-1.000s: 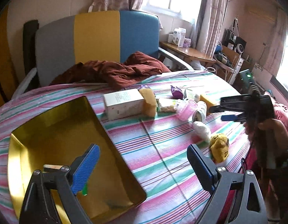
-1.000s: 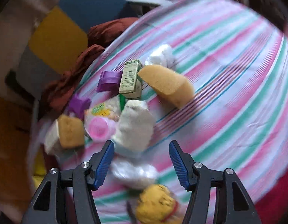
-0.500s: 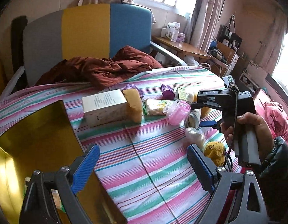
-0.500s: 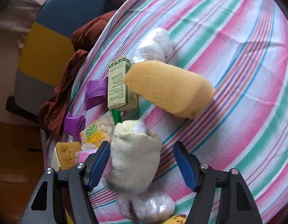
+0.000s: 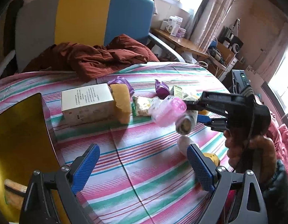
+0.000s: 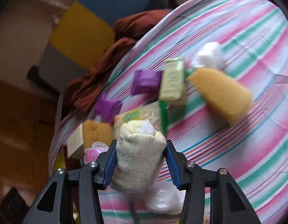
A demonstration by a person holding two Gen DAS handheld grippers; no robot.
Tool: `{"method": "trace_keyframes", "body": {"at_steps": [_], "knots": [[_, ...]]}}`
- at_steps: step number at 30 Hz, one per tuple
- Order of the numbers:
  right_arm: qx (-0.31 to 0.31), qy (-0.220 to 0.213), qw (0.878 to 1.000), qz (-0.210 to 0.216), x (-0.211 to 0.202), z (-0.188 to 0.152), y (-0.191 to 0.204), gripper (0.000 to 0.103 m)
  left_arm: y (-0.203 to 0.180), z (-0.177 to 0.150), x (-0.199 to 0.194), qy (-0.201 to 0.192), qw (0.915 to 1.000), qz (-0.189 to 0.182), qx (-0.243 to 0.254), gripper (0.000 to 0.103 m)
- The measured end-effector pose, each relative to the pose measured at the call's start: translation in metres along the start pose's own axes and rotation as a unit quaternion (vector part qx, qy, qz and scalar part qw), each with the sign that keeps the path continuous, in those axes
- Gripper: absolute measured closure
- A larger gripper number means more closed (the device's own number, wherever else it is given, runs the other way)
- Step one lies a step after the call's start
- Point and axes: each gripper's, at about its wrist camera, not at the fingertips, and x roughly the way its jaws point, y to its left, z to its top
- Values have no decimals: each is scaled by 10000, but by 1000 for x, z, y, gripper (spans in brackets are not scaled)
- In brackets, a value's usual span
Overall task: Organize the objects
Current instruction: 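Grasp the pink hair curler with the left tool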
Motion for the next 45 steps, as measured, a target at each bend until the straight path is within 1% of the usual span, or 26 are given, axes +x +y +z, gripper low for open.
{"method": "trace_keyframes", "body": {"at_steps": [2, 4, 7, 8, 11, 13, 14, 16, 18, 20, 22, 24, 25, 27, 29, 33, 35, 37, 39, 41, 43, 45], "knots": [[-293, 167, 9994, 6, 5, -3, 10, 54, 0, 1, 1, -47, 9999, 61, 90, 9], [-521, 289, 9981, -131, 8, -8, 15, 54, 0, 3, 4, -38, 9996, 164, 233, 7], [-804, 535, 9949, -293, 17, -14, 22, 54, -8, 5, 12, -1, 9958, 390, 831, 7], [-873, 602, 9938, -320, 20, -15, 24, 54, -12, 5, 16, 2, 9931, 472, 1075, 7], [-1007, 715, 9918, -335, 22, -19, 27, 54, -20, 6, 26, 62, 9844, 528, 1679, 7], [-1164, 824, 9895, -219, 22, -22, 31, 54, -26, 6, 34, 121, 9782, 461, 2019, 7], [-1191, 849, 9890, -201, 28, -21, 35, 54, -29, 5, 39, 133, 9743, 457, 2200, 7], [-1285, 913, 9872, -227, 30, -23, 37, 54, -32, 5, 48, 203, 9692, 479, 2409, 8], [-1306, 928, 9866, -308, 31, -23, 35, 54, -33, 6, 56, 286, 9687, 410, 2430, 9], [-1303, 941, 9863, -361, 31, -23, 33, 54, -33, 6, 63, 395, 9678, 232, 2475, 11], [-1286, 933, 9864, -423, 30, -22, 31, 54, -35, 7, 69, 511, 9665, 118, 2511, 17], [-1273, 912, 9865, -482, 29, -20, 29, 54, -37, 7, 71, 549, 9637, -4, 2611, 21], [-1278, 901, 9864, -501, 28, -20, 29, 54, -38, 7, 73, 573, 9622, -52, 2662, 24], [-1290, 877, 9862, -547, 27, -20, 28, 54, -41, 6, 76, 671, 9595, -185, 2730, 29], [-1281, 860, 9861, -621, 28, -19, 27, 54, -44, 3, 80, 783, 9544, -381, 2855, 36], [-1435, 792, 9834, -783, 29, -19, 30, 55, -53, 0, 84, 921, 9460, -532, 3061, 48], [-1424, 754, 9836, -817, 29, -17, 28, 55, -55, -1, 87, 1012, 9437, -611, 3089, 58], [-1385, 730, 9843, -814, 28, -16, 25, 56, -58, -3, 88, 1002, 9436, -553, 3108, 61], [-1359, 648, 9849, -856, 28, -13, 24, 56, -57, -2, 87, 985, 9463, -529, 3034, 64], [-1284, 541, 9858, -940, 26, -10, 20, 57, -54, -2, 86, 975, 9487, -515, 2965, 65], [-1184, 490, 9873, -938, 24, -8, 17, 57, -53, -2, 84, 944, 9508, -472, 2911, 65], [-1151, 474, 9878, -934, 24, -7, 16, 57, -54, -3, 83, 927, 9512, -435, 2911, 65]]}}
